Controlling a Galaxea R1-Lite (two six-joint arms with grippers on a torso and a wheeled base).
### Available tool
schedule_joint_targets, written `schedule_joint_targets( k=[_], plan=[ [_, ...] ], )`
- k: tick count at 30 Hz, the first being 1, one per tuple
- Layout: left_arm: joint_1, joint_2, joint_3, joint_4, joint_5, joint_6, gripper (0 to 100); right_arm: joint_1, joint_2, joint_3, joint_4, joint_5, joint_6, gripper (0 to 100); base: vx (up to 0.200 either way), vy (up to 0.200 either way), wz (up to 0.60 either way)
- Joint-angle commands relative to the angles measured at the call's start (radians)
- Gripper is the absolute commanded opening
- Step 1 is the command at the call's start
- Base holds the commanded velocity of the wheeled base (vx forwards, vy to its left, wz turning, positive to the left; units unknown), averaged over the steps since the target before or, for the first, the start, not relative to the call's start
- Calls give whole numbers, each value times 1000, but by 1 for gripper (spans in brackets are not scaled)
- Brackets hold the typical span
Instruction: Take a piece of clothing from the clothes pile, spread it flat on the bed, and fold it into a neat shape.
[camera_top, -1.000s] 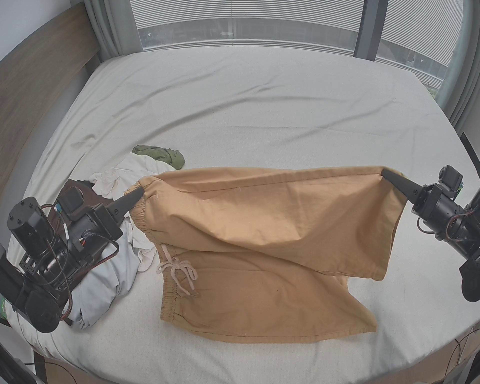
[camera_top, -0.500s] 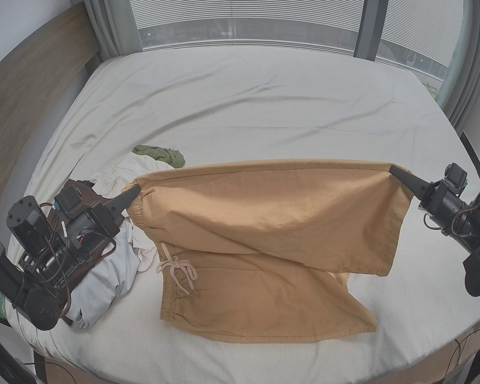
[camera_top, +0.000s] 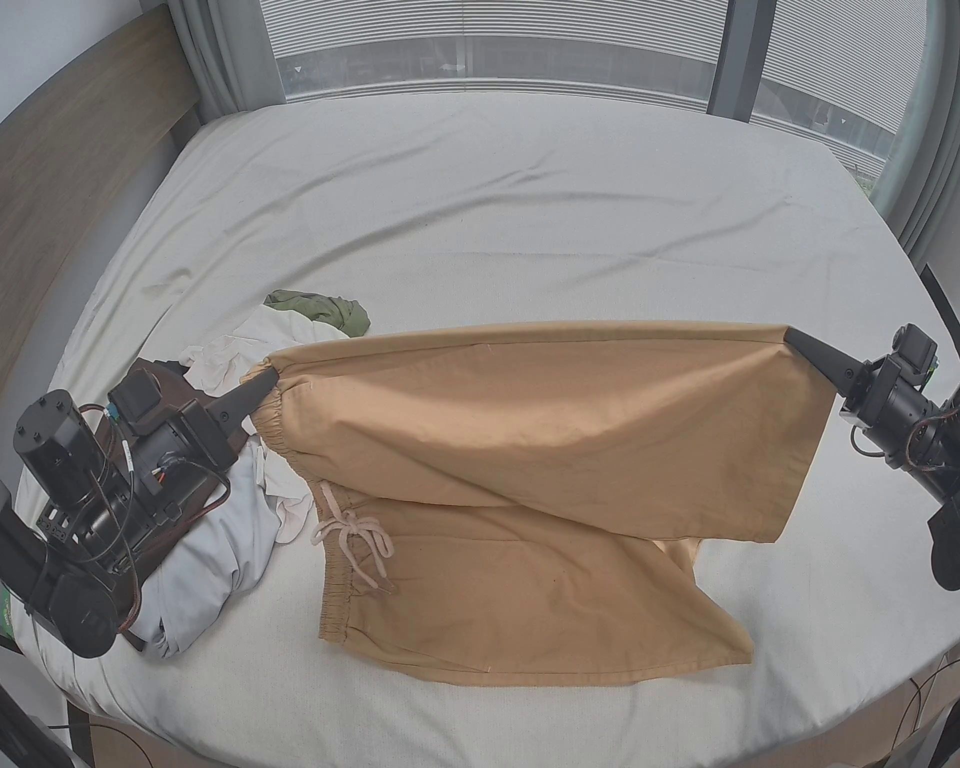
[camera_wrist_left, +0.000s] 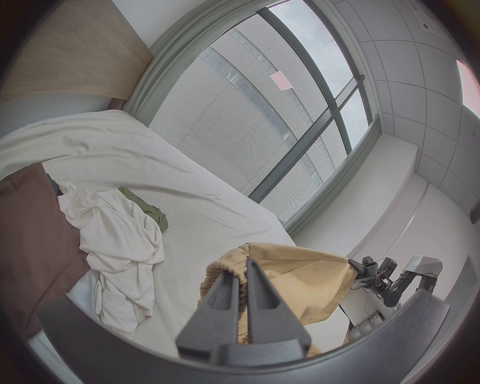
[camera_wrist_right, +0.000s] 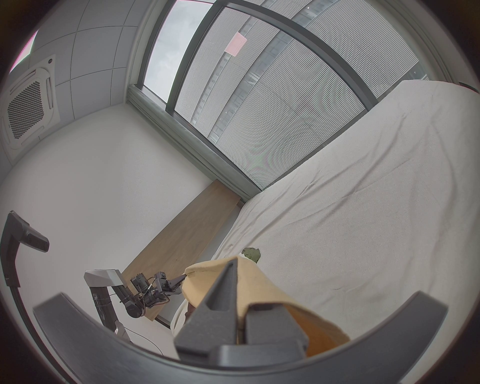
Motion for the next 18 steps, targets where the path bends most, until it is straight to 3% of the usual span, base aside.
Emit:
schedule_joint_targets(
  k=[1,18],
  plan=[
    [6,3,-3,-1,0,0,0,-4,1,-1,-1,0,0,0,0,0,0],
    [-18,-34,-19,-1,0,0,0,13,63,-93,27,3,-2,0,0,0,0]
  ],
)
